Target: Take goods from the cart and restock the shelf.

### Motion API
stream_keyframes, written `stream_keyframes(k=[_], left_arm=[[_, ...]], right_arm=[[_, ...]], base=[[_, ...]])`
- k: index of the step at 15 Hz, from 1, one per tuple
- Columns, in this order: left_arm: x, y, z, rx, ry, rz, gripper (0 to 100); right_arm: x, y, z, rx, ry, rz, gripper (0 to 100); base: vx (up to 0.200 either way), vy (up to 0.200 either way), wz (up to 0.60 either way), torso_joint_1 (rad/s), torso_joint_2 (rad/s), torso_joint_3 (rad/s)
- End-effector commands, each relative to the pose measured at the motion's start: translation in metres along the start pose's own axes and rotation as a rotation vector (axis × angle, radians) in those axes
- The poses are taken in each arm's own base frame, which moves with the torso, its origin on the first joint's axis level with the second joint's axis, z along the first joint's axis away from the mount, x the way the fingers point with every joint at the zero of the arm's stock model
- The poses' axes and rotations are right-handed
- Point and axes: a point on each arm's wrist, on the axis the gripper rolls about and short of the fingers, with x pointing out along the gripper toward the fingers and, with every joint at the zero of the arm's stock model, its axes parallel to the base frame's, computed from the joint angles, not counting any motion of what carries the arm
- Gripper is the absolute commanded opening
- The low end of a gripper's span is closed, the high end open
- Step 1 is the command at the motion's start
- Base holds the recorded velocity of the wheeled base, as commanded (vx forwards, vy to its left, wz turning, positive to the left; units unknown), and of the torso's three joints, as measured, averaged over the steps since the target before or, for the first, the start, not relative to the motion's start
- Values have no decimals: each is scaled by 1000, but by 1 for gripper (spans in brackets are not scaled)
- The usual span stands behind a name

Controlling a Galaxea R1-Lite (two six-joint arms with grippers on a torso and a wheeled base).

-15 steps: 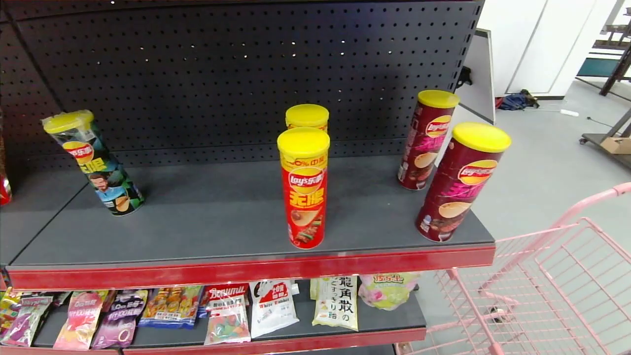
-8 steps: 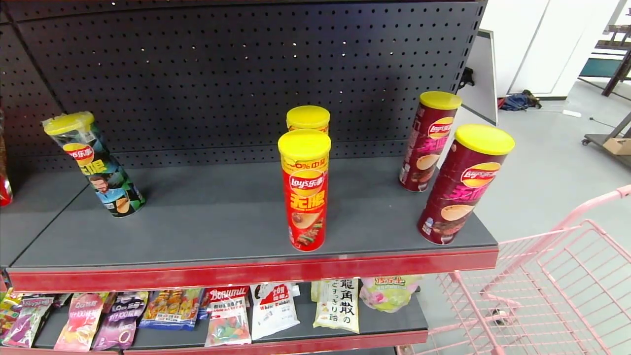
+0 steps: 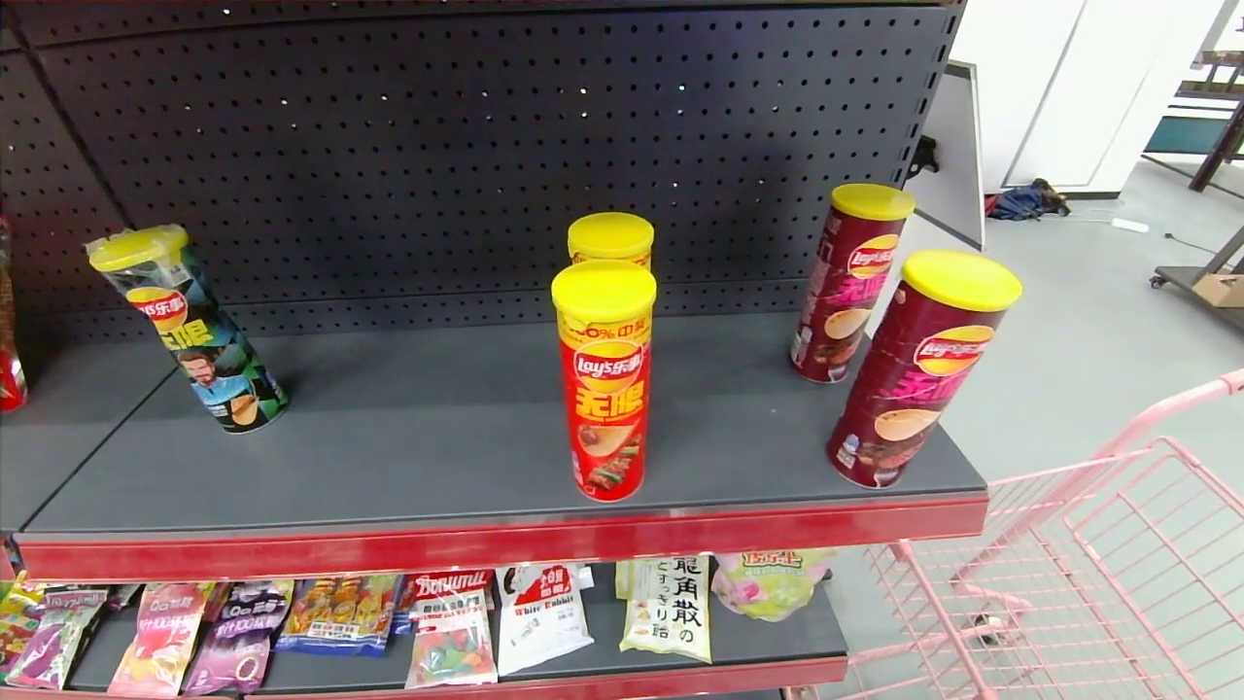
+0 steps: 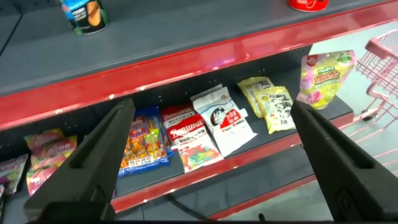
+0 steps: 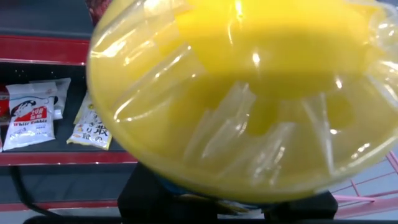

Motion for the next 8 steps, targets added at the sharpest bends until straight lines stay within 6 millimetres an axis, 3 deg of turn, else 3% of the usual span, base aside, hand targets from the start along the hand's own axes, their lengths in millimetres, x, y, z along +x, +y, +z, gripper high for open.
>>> stream_keyframes(k=[1, 8], left_arm=[[0, 0, 0, 2, -3, -10, 100], [0, 0, 0, 11, -3, -11, 100]], right_arm=[[0, 0, -2, 0, 0, 1, 0], [0, 0, -2, 0, -2, 2, 0]], base=[[0, 200, 0, -2, 2, -7], [0, 200, 0, 6, 4, 0]])
